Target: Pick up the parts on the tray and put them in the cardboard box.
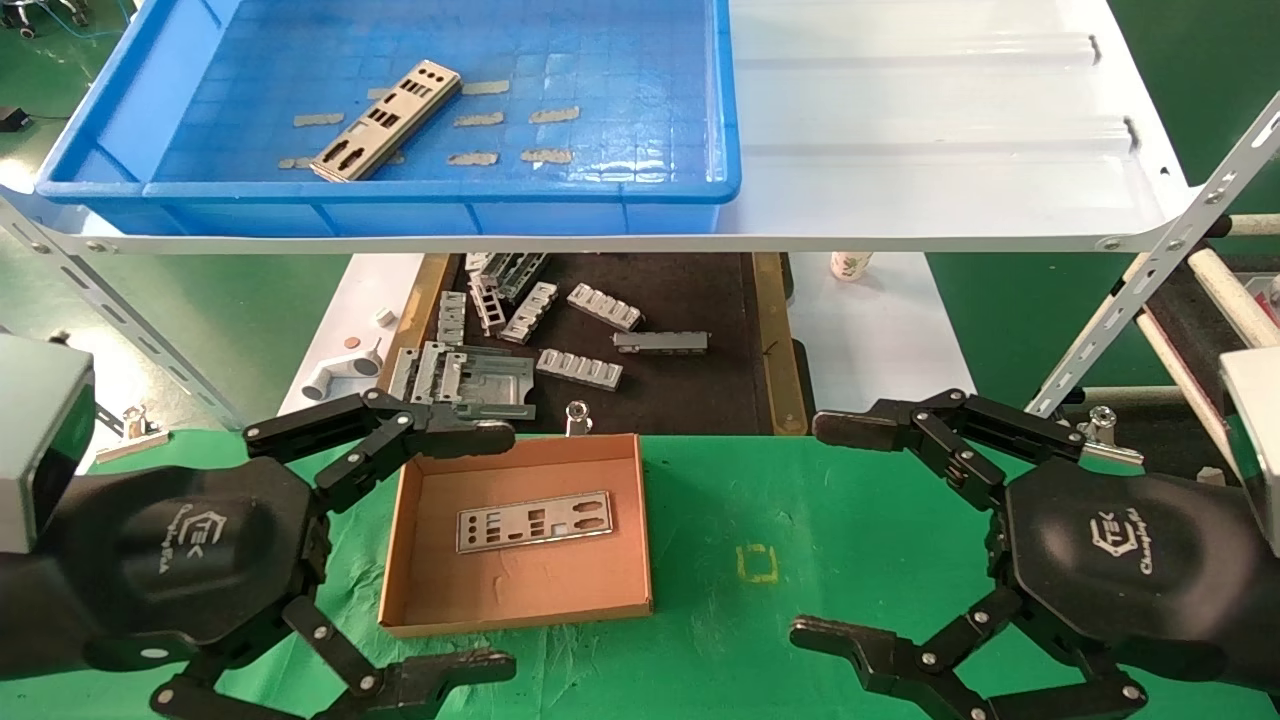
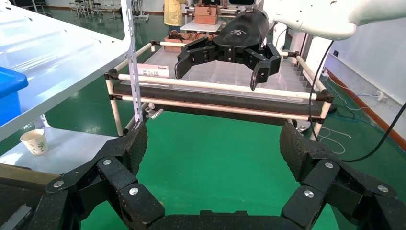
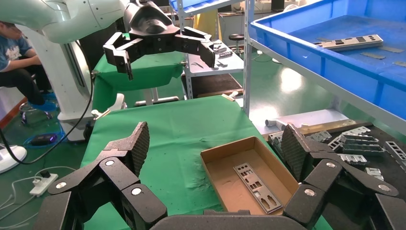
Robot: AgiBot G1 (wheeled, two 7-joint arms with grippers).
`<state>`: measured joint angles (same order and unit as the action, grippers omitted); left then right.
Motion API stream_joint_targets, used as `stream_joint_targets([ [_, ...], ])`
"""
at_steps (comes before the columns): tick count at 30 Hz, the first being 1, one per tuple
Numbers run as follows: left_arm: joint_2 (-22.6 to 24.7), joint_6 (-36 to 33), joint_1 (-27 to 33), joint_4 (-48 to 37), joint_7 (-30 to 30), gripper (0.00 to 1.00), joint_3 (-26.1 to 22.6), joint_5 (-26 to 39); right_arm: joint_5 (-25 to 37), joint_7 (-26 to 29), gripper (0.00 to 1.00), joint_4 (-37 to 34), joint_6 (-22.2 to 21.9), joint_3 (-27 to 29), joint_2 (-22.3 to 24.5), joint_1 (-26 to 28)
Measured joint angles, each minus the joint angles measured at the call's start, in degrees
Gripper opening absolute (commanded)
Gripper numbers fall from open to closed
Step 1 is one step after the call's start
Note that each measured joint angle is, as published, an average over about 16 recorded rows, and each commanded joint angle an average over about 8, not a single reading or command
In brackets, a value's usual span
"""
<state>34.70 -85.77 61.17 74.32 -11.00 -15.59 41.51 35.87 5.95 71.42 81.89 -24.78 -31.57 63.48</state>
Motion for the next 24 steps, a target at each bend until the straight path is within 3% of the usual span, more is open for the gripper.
stream_joint_targets([
  [24,0.34,0.10,0.41,-0.84,0.33,1.00,-0.46,0.37,0.00,0.00,1.00,0.00,0.00,0.00,0.00,0.00],
])
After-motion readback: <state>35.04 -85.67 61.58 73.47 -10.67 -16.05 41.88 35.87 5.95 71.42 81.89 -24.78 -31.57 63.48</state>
